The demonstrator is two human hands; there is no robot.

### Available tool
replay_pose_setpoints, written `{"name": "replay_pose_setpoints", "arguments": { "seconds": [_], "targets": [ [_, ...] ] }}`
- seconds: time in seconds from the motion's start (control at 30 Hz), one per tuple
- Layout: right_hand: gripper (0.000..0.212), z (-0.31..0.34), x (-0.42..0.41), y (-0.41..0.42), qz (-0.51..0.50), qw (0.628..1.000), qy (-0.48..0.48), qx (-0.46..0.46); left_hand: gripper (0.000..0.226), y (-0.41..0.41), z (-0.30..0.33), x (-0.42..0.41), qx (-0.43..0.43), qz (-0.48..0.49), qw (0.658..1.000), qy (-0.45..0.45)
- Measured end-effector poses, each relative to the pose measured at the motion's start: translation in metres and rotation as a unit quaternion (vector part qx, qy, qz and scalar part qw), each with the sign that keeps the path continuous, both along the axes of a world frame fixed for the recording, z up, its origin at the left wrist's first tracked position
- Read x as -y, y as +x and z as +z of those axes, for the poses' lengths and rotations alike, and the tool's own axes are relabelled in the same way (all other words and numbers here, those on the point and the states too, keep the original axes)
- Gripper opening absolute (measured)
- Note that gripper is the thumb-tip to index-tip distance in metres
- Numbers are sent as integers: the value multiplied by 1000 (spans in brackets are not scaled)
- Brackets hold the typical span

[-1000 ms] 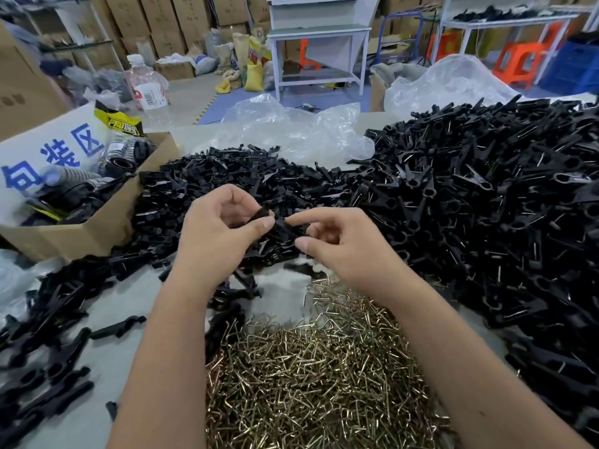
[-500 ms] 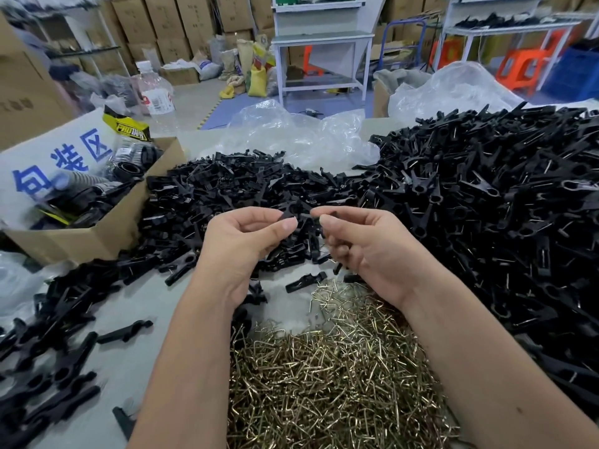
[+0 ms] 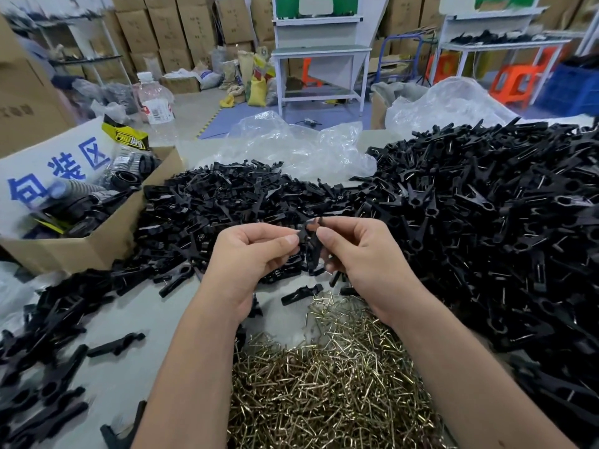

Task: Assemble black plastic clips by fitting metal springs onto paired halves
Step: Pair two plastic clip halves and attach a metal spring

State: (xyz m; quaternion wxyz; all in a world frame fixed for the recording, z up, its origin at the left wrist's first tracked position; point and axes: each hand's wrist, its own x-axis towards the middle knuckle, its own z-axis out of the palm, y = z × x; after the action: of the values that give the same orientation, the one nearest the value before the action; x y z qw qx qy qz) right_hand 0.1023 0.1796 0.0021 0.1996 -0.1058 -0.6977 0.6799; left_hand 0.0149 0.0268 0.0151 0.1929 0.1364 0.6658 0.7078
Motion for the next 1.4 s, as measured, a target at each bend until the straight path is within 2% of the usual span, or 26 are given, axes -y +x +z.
{"name": "replay_pose_setpoints", "arguments": {
  "seconds": [0.17, 0.4, 0.5, 0.67, 1.03, 1.23, 1.3, 1.4],
  "targets": [
    [22, 0, -4, 1, -5, 999, 39, 12, 13, 7, 4, -1, 25, -51, 998, -20],
    [24, -3, -9, 2, -13, 996, 93, 3, 11, 6, 5, 1, 26, -45, 998, -26],
    [20, -5, -10, 3, -9, 996, 85, -16, 22, 7, 6, 2, 29, -62, 997, -37],
    [3, -3, -11, 4, -28, 995, 86, -47, 20, 7, 8, 3, 24, -71, 997, -35],
    [6, -4, -9, 3, -32, 995, 77, -58, 15, 6, 4, 2, -2, -85, 995, -49],
    [2, -2, -12, 5, -28, 997, 70, -32, 13, 8, 3, 1, -1, -86, 995, -42],
    [6, 1, -15, 5, -3, 998, 62, -16, 19, 7, 3, 2, 6, -79, 997, -18],
    [13, 4, -18, 7, 46, 998, 47, 1, 43, 5, 2, 4, -14, -97, 995, 14]
  ]
}}
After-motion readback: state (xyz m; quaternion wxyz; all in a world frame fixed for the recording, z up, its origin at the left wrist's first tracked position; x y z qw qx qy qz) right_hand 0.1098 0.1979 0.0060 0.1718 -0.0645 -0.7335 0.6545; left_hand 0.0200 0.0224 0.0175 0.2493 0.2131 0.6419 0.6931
